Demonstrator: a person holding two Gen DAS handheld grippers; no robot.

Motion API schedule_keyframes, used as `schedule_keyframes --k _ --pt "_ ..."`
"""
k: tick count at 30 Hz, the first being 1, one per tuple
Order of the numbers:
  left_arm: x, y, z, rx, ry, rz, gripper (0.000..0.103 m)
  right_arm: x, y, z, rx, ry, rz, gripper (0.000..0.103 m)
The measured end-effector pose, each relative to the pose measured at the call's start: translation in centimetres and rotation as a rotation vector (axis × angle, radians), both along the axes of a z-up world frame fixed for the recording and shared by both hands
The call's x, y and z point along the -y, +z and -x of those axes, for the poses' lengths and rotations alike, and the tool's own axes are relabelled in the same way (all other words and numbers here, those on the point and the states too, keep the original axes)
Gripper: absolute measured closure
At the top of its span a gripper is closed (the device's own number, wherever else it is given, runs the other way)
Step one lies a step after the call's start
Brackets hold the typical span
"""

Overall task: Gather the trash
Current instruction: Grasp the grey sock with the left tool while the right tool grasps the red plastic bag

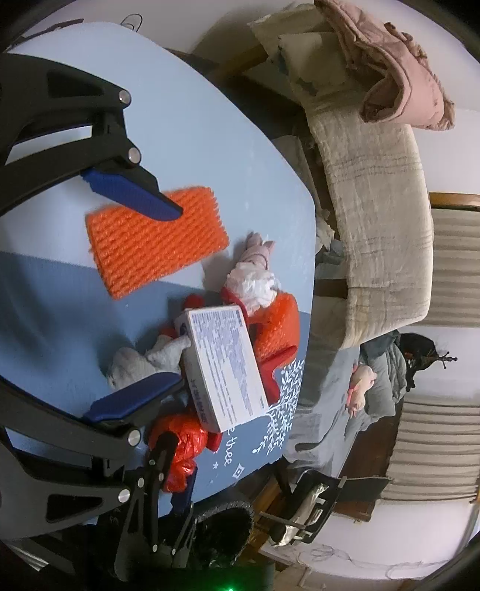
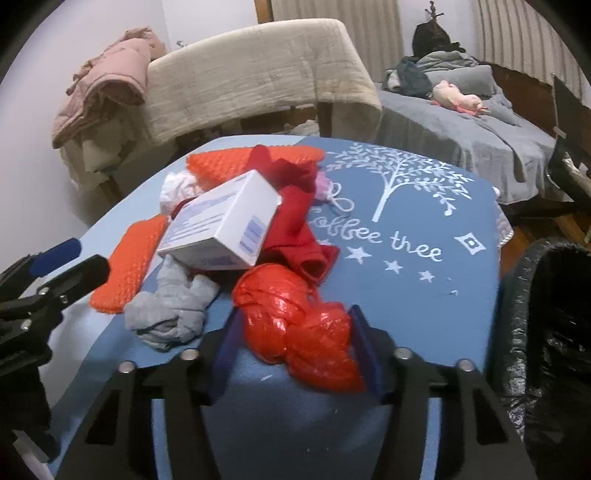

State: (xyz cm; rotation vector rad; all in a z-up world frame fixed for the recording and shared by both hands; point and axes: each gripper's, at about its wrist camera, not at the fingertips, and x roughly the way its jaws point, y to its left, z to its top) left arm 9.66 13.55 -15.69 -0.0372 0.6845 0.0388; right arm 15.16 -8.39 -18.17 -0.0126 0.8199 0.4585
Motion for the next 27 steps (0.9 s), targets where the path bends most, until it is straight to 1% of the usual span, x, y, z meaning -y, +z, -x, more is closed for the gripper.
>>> schedule_keyframes --k 1,3,6,11,14,20,22,23,25,27 --pt "0.3 0.0 0.0 -0.001 -0.006 -0.001 0.021 0.0 0.1 0.1 0.001 0.004 -0.003 0.055" --pt "0.6 -0.2 0.0 -0.005 -0.015 0.001 0.021 0.1 0.2 0.3 0.005 0.008 -0.009 0.062" --pt "1.2 -0.4 0.0 -0.009 -0.028 0.006 0.022 0.6 0.6 0.7 0.012 0.007 -0.019 0.066" --pt "2.4 -0.9 -0.3 -0.025 -0.053 0.015 0.025 1.6 1.4 1.4 0.024 -0.009 -0.029 0.066" --pt "3.0 -1.4 -0.9 -0.041 -0.067 0.022 0.028 2.2 1.7 1.6 0.028 -0.02 -0.033 0.066" --pt "4.0 -2.8 -2.2 -0.097 -0.077 0.041 0.039 2.9 2.2 2.2 0.037 -0.029 -0.034 0.066" --pt "4.3 -3.1 -2.7 -0.118 -0.085 0.05 0.049 3.1 2.3 2.3 0.041 -0.03 -0.032 0.066" --pt "4.4 -3.3 -2.8 -0.127 -0.09 0.053 0.052 3.2 2.3 2.4 0.041 -0.031 -0.032 0.066" --pt "4.6 -3.5 -2.9 -0.135 -0.106 0.062 0.063 3.4 2.5 2.4 0.043 -0.034 -0.033 0.066" --pt "5.2 -3.4 -2.8 -0.131 -0.113 0.044 0.065 3.5 2.6 2.4 0.045 -0.036 -0.034 0.066"
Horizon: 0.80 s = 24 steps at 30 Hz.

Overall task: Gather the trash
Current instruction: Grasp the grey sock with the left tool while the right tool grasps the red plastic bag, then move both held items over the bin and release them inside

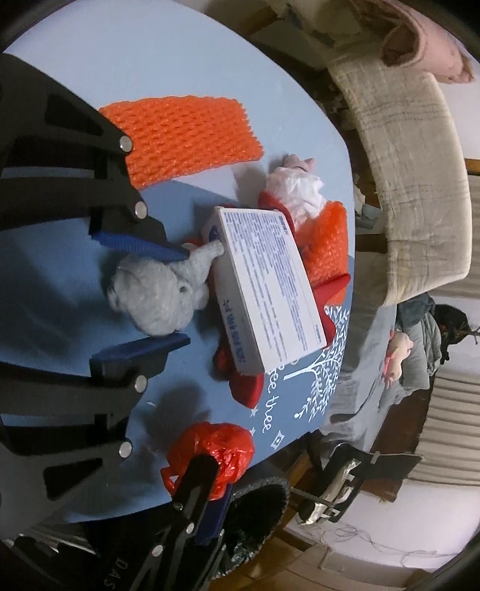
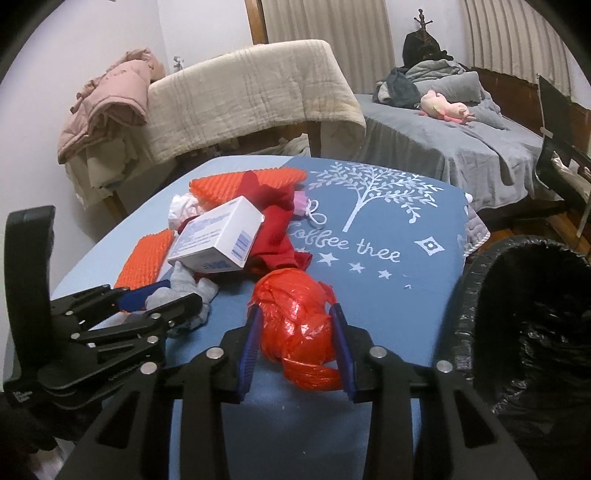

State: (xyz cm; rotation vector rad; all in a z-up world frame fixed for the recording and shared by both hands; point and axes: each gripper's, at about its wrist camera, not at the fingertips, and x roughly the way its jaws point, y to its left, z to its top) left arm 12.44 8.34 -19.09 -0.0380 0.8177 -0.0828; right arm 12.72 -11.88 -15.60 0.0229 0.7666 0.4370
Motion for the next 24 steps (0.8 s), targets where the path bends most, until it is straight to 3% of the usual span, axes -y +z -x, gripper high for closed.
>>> schedule_keyframes --k 5,24 --pt "0.0 0.4 0.4 0.008 0.005 0.006 0.068 0.2 0.3 0.3 0.008 -0.002 -0.007 0.066" --pt "2.1 6.1 3.5 0.129 -0.052 0.04 0.068 2.6 3.5 2.2 0.069 -0.027 -0.046 0.066"
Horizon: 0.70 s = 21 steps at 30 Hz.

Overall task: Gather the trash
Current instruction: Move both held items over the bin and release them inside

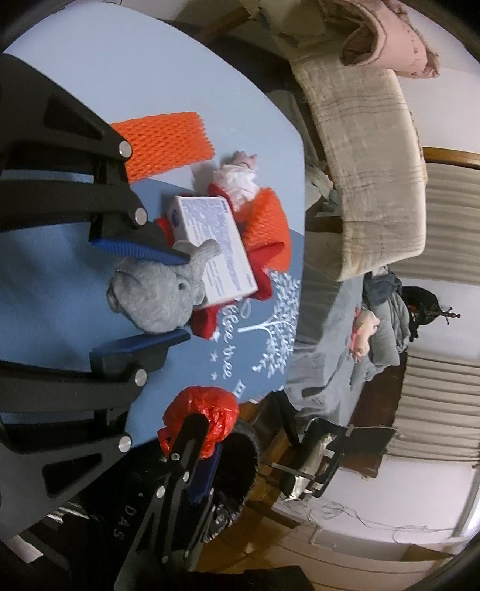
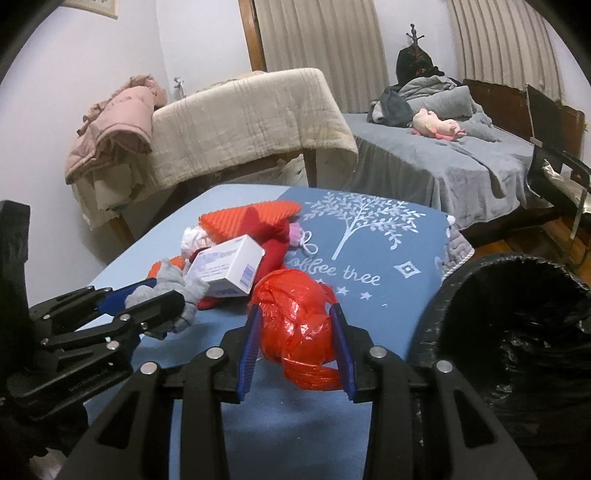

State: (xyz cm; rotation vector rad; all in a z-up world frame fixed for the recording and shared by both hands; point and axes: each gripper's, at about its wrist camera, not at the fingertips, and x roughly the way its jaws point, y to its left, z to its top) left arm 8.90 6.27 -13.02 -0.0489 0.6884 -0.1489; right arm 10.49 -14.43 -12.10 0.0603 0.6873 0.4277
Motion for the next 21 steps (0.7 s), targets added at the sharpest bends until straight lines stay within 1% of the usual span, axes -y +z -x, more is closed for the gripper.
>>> schedule_keyframes --k 9,21 --pt "1.5 2.0 0.2 0.046 -0.025 0.008 0.068 3.2 2.1 1.2 0.046 -0.057 -0.009 0.066" --pt "5.8 3.7 -0.1 0.094 -0.124 0.029 0.068 7.6 3.8 2.6 0.086 -0.15 -0.009 0.066"
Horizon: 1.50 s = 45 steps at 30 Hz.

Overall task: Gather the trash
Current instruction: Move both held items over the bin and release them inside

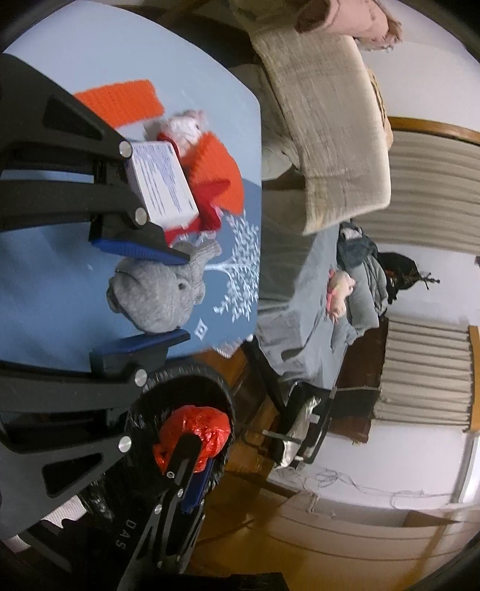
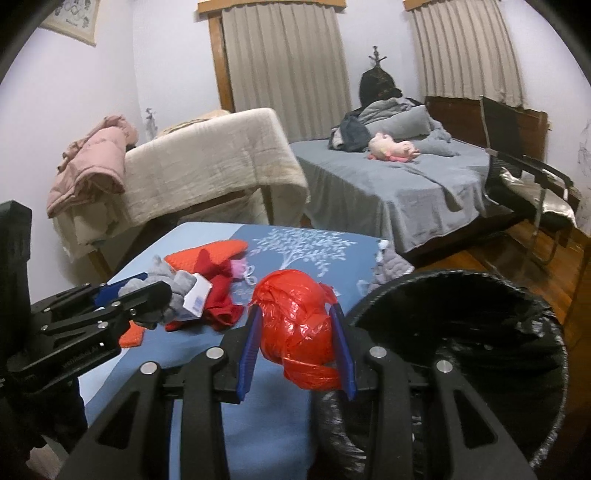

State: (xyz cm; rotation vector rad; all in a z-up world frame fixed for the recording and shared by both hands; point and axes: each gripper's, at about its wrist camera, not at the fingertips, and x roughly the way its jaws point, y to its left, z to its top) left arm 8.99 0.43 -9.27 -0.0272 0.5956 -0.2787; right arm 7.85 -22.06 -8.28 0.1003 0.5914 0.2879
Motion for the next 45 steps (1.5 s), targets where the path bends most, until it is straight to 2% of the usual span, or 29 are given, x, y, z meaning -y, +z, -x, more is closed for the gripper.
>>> schedule_keyframes --k 16,29,33,35,37,40,43,45 --pt "9.2 0.4 -0.9 0.03 -0.2 0.021 0.068 9.3 -0.3 1.9 -0.012 -0.216 0.019 0.066" --pt "15.5 -1.0 -3.4 -0.006 -0.323 0.029 0.068 14.8 -1.7 2.8 -0.036 -0.335 0.033 0.066" --pt "17.0 -1.5 -4.3 -0.035 -0.363 0.041 0.064 16.0 -2.2 2.8 -0.044 -0.361 0.038 0.062" --pt "17.2 -1.6 -4.6 -0.041 -0.374 0.051 0.061 16.3 -2.3 2.8 -0.046 -0.37 0.04 0.058" --pt "17.4 -1.7 -4.9 -0.043 -0.379 0.055 0.053 16.8 -2.5 2.9 -0.048 -0.383 0.036 0.052" --pt "17.1 -1.6 -5.2 -0.036 -0.369 0.055 0.049 17.1 -2.6 3.1 -0.044 -0.396 0.035 0.044" --pt "16.2 -1.1 -5.2 -0.015 -0.339 0.047 0.038 17.2 -2.5 3.3 -0.035 -0.408 0.033 0.03" --pt "15.2 -0.7 -5.2 -0.002 -0.312 0.041 0.03 17.1 -2.3 3.4 -0.026 -0.422 0.028 0.014"
